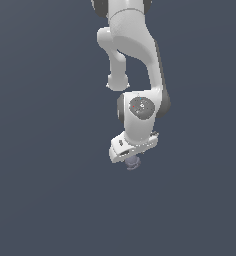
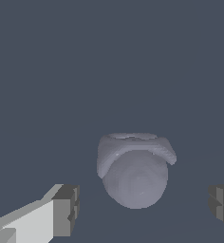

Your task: Pick up the object and move it to a goal position.

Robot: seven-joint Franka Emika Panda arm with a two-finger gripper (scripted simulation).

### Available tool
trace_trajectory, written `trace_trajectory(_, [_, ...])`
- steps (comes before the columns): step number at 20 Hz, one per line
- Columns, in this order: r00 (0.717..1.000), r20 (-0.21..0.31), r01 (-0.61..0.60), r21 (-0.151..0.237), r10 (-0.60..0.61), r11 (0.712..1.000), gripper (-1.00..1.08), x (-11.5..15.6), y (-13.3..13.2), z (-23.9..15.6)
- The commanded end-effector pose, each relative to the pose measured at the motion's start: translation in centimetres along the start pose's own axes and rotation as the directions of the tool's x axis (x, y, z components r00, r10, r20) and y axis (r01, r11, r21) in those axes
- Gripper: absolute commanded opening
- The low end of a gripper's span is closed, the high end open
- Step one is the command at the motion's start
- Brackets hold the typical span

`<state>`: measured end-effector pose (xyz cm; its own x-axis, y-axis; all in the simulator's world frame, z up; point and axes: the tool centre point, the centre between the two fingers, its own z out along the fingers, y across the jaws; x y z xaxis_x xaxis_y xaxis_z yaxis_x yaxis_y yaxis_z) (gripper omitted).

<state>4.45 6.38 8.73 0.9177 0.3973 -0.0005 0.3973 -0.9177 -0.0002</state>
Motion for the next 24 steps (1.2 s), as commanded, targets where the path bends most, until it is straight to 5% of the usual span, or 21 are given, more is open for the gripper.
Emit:
trace_trajectory(1, [1.0, 0.001, 0.001, 0.0, -0.001, 1.0, 1.0, 0.0, 0.0, 0.7])
trace_trajectory(13, [1.0, -0.001, 0.006, 0.0, -0.006, 1.0, 1.0, 0.1, 0.0, 4.8])
trace_trajectory(14, [1.0, -0.001, 0.006, 0.0, -0.006, 1.0, -1.0, 0.1, 0.0, 4.8])
trace_trajectory(24, [1.0, -0.001, 0.006, 0.0, -0.006, 1.0, -1.0, 0.1, 0.0, 4.8])
